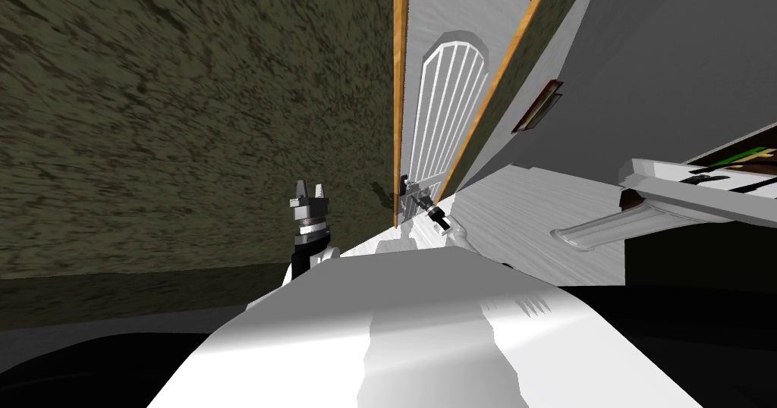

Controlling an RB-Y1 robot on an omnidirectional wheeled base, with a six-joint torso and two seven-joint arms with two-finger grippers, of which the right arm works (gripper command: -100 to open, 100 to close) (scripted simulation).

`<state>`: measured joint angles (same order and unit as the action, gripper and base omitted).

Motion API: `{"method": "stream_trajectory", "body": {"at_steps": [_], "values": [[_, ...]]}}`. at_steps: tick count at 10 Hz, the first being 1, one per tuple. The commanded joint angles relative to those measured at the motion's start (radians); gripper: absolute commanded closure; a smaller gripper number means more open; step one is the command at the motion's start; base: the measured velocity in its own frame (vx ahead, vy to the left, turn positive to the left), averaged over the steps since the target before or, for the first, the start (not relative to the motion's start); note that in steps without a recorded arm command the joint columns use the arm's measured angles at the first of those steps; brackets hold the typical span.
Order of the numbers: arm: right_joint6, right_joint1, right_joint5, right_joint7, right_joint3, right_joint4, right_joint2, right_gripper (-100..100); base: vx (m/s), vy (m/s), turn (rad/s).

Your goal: Pull the door open

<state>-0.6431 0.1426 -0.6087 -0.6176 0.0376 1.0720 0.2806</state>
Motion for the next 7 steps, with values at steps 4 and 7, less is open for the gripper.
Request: {"method": "stream_trajectory", "body": {"at_steps": [4, 7], "values": [[-0.014, 0.04, -0.038, -0.03, 0.005, -0.078, 0.016, -100, 0.071, -0.032, 0.021], [-0.024, 0.066, -0.064, -0.05, 0.008, -0.131, 0.027, -100, 0.083, -0.049, 0.021]]}}
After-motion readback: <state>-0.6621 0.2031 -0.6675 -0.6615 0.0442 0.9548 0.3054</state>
